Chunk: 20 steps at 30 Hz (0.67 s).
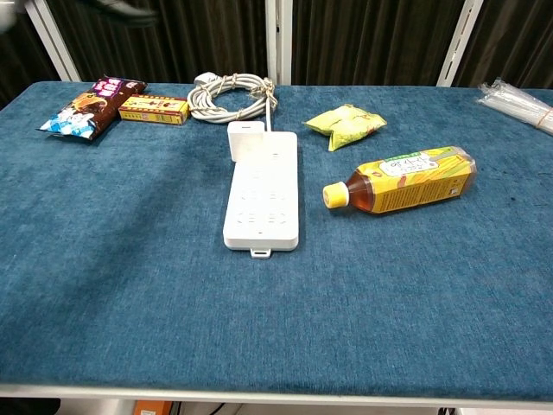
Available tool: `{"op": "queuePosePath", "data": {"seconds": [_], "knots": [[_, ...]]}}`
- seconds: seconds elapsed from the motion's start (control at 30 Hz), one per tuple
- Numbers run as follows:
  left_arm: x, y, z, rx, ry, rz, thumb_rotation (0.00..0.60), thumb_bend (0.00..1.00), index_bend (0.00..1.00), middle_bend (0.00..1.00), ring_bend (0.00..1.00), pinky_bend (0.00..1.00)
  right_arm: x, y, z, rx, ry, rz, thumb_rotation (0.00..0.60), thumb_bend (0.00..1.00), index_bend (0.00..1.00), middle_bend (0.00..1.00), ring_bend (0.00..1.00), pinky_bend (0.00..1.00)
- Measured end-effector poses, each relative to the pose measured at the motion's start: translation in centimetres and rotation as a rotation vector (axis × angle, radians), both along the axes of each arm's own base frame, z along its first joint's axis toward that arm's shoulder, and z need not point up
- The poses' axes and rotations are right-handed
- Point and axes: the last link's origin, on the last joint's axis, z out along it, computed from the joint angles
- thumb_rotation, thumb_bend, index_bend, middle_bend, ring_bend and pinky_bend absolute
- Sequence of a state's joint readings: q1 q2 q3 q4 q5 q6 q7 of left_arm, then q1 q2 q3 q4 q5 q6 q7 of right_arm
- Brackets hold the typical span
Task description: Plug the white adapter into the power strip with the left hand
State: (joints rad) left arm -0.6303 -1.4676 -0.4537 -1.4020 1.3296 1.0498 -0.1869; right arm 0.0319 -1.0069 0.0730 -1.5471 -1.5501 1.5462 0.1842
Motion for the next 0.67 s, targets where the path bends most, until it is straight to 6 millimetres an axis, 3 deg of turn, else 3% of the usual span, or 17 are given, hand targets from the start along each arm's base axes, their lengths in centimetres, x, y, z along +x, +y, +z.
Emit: {"op": "queuePosePath", "data": {"seconds": [0.13,0.27,0.47,0.67], "knots": [[-6.2,-3.8,4.6,0.192,0.305,0.111,0.6,0.1,0.18,0.17,0.05,0.0,-0.1,-0.2,-0.1,0.01,-0.02,0.014,0.6,0.08,0.0,0.0,0.0,0.0],[-11.8,-10.0,8.4,0.27,0.501,0.235,0.6,0.1,0.18,0.17,0.05,0.0,0.0,-0.3,-0.2,0.017,-0.038,0.03,0.6,0.08,0.0,0.0,0.0,0.0],[-14.7,-17.2,9.0,0.227,0.548,0.317,0.6,0.1,0.18,0.15,0.05,0.0,0.4,-0.2,-0.5,0.04,-0.051,0.057,0.6,0.08,0.0,0.0,0.0,0.0],[-15.5,-21.4,8.3,0.183,0.521,0.372,0.6,0.1,0.18,0.15,0.05,0.0,0.9,-0.1,-1.3,0.061,-0.025,0.08,0.6,0.09,0.0,0.0,0.0,0.0]]}}
